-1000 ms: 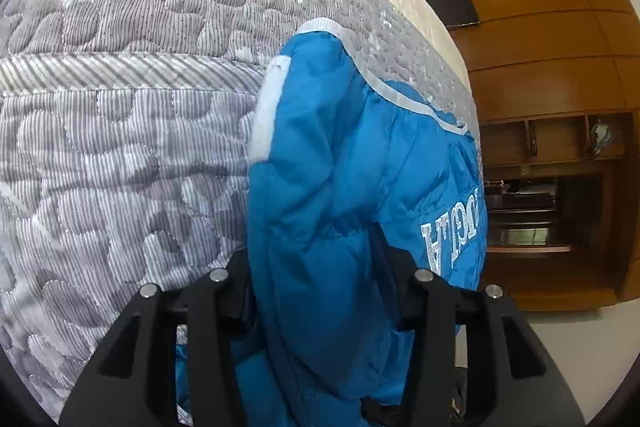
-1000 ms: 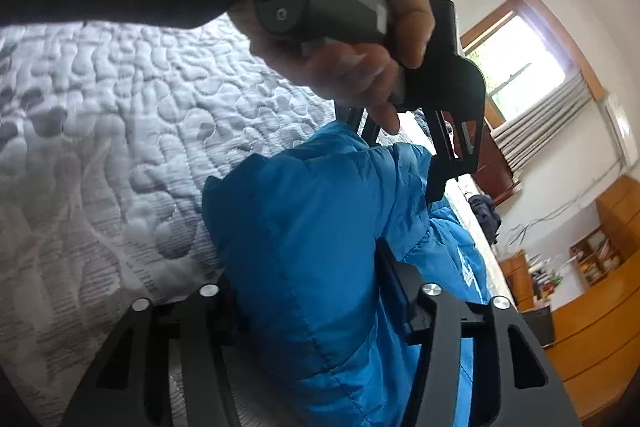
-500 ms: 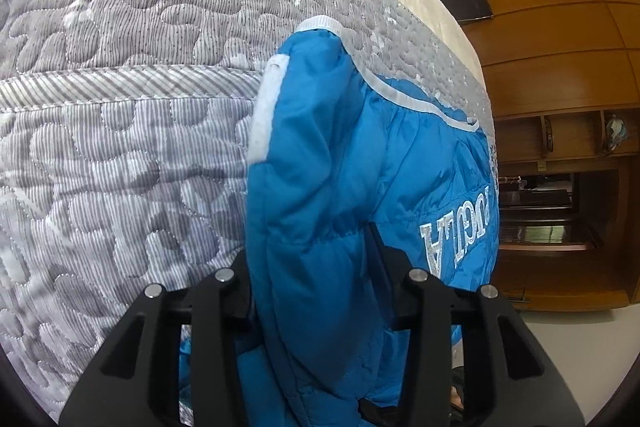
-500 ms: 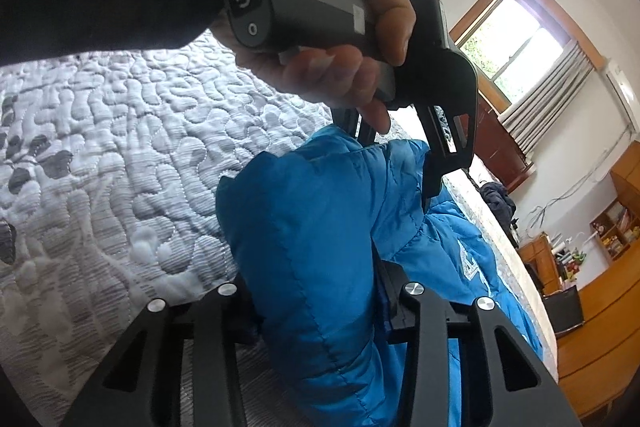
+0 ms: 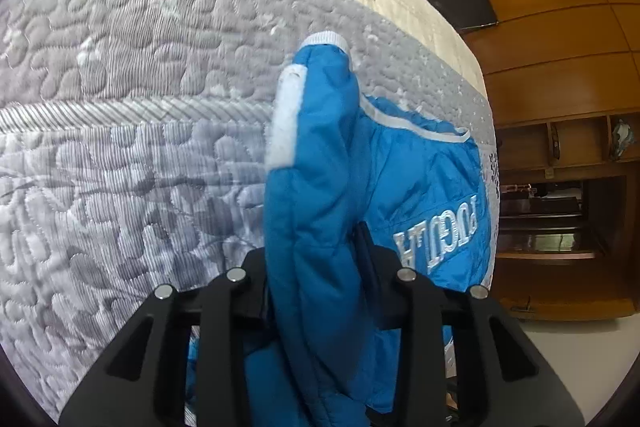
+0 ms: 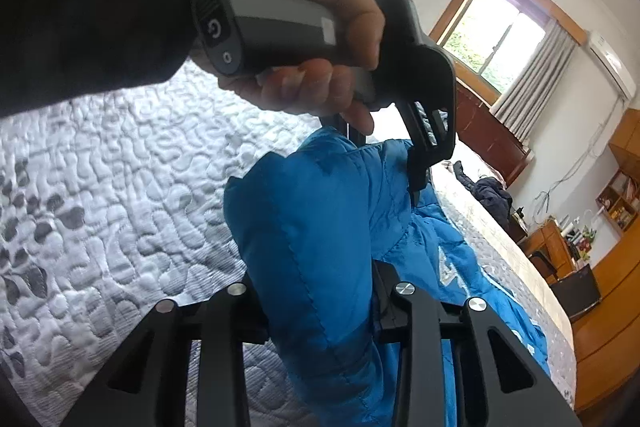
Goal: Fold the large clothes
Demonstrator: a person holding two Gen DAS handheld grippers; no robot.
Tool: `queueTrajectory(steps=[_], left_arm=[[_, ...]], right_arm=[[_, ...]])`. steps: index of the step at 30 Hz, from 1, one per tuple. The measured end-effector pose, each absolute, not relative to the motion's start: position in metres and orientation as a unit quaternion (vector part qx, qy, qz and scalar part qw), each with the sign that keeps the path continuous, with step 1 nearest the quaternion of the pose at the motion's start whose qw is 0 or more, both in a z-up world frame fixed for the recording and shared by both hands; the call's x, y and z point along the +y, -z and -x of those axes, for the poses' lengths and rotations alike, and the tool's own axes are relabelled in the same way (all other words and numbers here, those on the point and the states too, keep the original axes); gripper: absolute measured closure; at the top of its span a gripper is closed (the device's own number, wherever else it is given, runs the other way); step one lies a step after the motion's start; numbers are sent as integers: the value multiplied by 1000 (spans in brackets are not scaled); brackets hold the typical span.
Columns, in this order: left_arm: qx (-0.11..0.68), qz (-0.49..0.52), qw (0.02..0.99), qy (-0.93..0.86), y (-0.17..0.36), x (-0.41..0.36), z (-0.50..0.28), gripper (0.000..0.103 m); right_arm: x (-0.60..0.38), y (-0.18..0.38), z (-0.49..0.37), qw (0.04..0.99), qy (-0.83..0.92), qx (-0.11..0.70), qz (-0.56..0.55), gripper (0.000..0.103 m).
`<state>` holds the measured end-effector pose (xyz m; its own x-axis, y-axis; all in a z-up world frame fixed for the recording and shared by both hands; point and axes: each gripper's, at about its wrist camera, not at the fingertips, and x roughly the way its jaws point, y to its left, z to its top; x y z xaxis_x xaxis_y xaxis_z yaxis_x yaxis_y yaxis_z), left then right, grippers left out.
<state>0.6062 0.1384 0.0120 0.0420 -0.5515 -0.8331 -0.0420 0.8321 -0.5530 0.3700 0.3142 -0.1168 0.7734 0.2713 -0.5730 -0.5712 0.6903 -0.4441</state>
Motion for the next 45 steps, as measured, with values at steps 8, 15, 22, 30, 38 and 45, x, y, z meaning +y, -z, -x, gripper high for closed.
queueTrajectory(steps=[8,15,22,30,38,45], left_arm=[[649,208,708,183,-61,102,-615,75],[640,179,725,182,-101,54,-621,74],[633,155,735,190,-124,20,-621,74],[632,129,740,191,-140,-25,-625,74],[635,100,740,199,-147,-82,-626,74],[642,79,733,210,-144,-135,-626,74]], right_arm=[[279,76,-367,913,-233,219,252,71],[243,48,-363,931,-219,203,209,72],[208,30,-360,945,-205,188,174,73],[174,20,-359,955,-187,182,141,73],[131,16,-359,964,-172,182,95,74],[90,17,-358,968,-157,187,59,74]])
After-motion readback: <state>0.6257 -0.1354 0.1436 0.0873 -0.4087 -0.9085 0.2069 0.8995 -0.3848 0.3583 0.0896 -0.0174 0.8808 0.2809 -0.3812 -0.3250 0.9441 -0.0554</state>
